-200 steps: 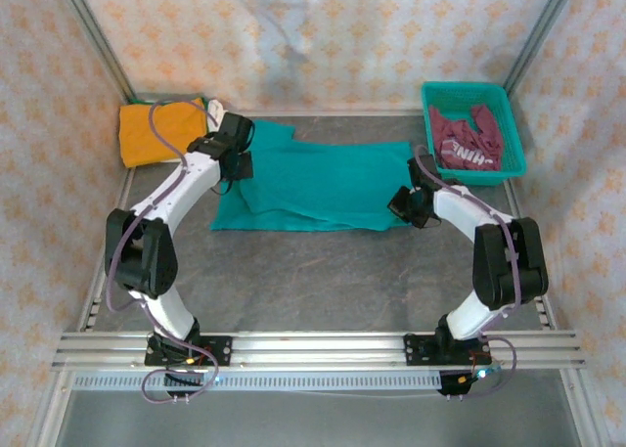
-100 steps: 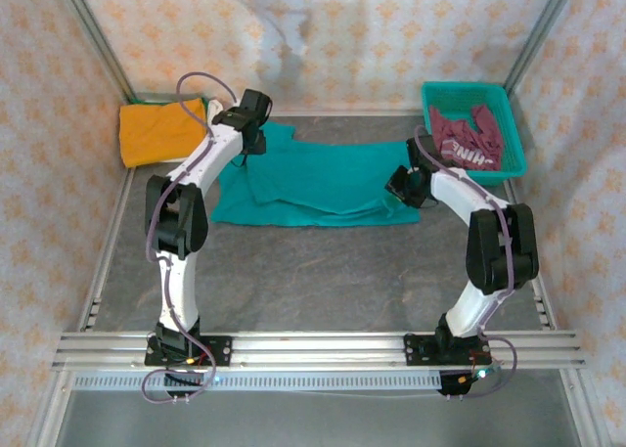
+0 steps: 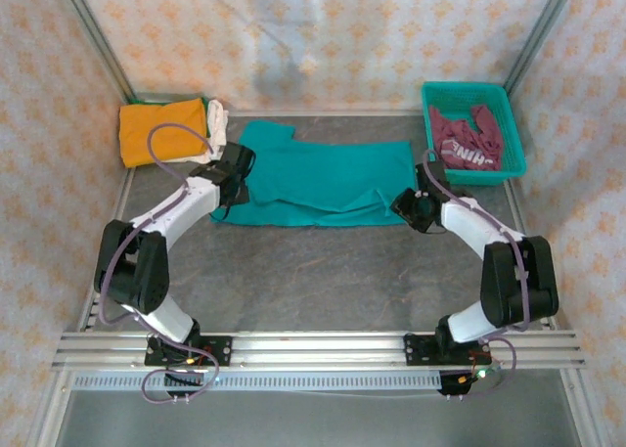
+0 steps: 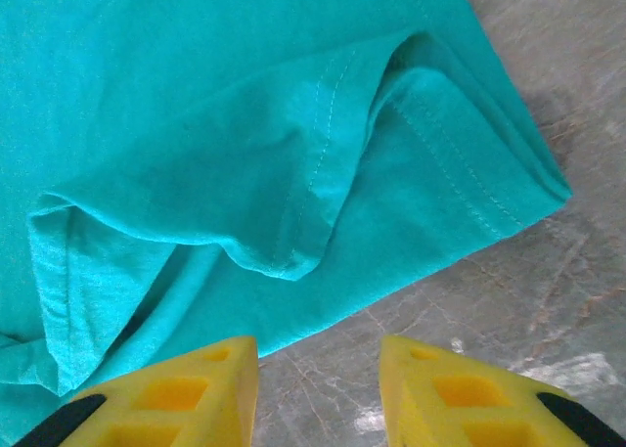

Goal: Fold and stack the t-shirts

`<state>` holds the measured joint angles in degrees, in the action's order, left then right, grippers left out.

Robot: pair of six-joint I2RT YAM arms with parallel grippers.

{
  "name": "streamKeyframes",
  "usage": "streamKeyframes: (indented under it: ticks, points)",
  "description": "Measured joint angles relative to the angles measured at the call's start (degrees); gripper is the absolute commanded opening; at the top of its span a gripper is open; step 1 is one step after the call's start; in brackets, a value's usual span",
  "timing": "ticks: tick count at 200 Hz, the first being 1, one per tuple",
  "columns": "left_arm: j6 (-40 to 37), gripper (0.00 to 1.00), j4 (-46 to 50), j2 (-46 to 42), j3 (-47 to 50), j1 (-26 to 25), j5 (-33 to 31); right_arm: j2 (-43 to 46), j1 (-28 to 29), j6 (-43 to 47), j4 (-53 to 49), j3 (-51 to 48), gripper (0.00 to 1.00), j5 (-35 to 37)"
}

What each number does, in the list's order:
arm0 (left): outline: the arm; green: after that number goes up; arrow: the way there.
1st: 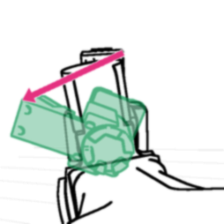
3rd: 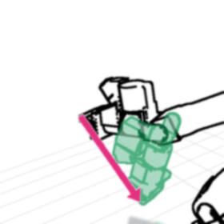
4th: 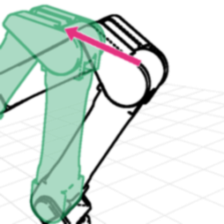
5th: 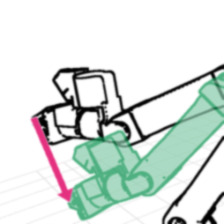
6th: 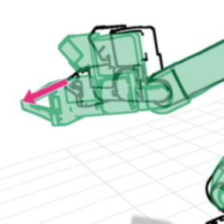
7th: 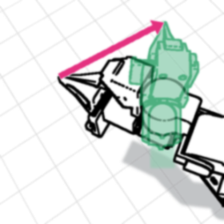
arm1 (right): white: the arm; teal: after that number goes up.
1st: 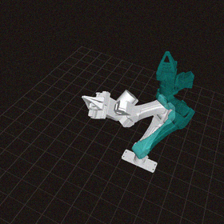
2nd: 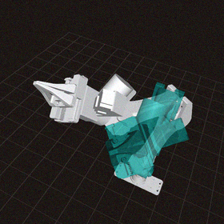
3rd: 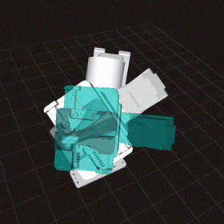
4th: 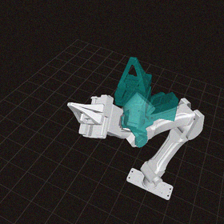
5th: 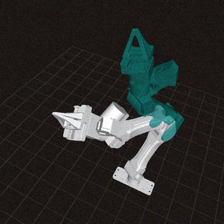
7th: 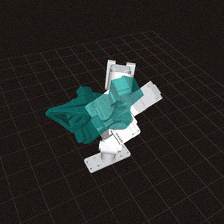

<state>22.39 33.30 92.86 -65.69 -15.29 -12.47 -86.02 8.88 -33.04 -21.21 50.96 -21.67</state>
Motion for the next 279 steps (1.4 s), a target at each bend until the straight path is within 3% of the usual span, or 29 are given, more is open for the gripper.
streamKeyframes:
  ticks: [68,88,122,184,279]
  points:
    - [3.5,0.46,-4.0,6.1,1.6,1.9,3.7,-8.4,0.0,-3.4,9.1,0.0,0.36,-3.7]
    - [4.1,0.46,-4.5,6.1,2.1,2.4,3.9,-9.9,0.0,-4.4,11.4,0.0,0.26,-3.9]
    - [5.0,0.46,-5.1,6.1,3.7,3.8,4.7,-10.3,0.0,-5.6,13.7,0.2,0.00,-3.2]
    - [6.6,0.46,-5.6,6.1,6.2,7.5,5.6,-9.9,-1.1,-5.7,13.1,1.7,0.00,0.1]
    - [6.8,0.45,-5.7,6.1,6.9,8.7,6.0,-9.0,-3.8,-2.2,10.1,8.4,0.00,3.8]
